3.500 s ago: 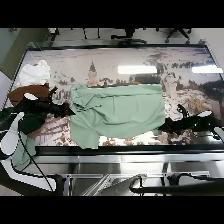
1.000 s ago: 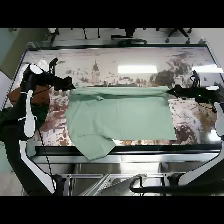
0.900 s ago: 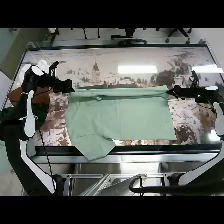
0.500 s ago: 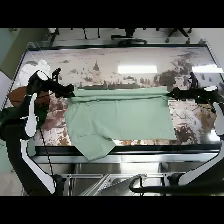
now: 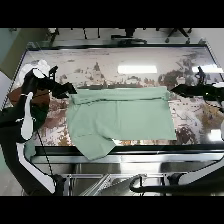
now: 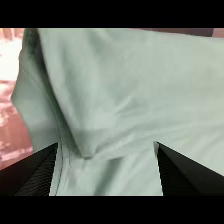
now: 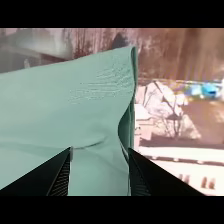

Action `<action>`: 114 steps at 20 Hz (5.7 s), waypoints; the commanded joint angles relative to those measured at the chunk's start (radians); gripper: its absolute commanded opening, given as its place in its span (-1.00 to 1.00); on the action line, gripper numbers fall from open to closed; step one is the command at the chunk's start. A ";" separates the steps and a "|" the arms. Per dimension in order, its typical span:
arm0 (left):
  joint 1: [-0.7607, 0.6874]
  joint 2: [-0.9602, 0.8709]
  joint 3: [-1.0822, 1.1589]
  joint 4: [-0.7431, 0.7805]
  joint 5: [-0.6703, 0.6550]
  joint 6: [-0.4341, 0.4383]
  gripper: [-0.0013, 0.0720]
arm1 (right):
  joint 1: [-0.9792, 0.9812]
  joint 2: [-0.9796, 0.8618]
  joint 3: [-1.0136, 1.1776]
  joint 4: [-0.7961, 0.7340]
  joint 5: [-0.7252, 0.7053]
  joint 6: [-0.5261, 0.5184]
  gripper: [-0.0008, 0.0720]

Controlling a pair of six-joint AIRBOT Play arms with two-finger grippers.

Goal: Fold the shirts.

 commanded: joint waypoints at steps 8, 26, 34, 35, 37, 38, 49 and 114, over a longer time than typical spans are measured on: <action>0.047 0.557 -0.772 0.037 -0.170 -0.081 0.88 | -0.189 0.240 -0.189 -0.321 0.269 0.215 0.14; -0.074 0.670 -1.227 -0.291 0.263 0.050 0.00 | -0.120 0.226 -0.505 -0.204 0.215 0.161 0.15; -0.074 0.659 -1.095 -0.280 0.090 0.113 -0.92 | -0.121 0.227 -0.575 -0.405 0.267 0.204 0.02; -0.074 0.659 -1.096 -0.280 0.085 0.121 -0.92 | -0.120 0.227 -0.592 -0.391 0.267 0.203 0.02; -0.074 0.659 -1.098 -0.280 0.071 0.124 -0.92 | -0.119 0.226 -0.630 -0.366 0.266 0.195 0.02; -0.074 0.659 -1.098 -0.280 0.063 0.124 -0.92 | -0.121 0.227 -0.633 -0.379 0.266 0.195 0.02; -0.074 0.659 -1.098 -0.281 -0.032 0.186 -0.92 | -0.228 0.351 -0.563 -0.388 0.293 0.249 0.32; -0.078 -0.062 0.188 -0.161 -0.126 0.024 0.83 | -0.032 -0.010 -0.206 -0.011 -0.009 -0.006 0.62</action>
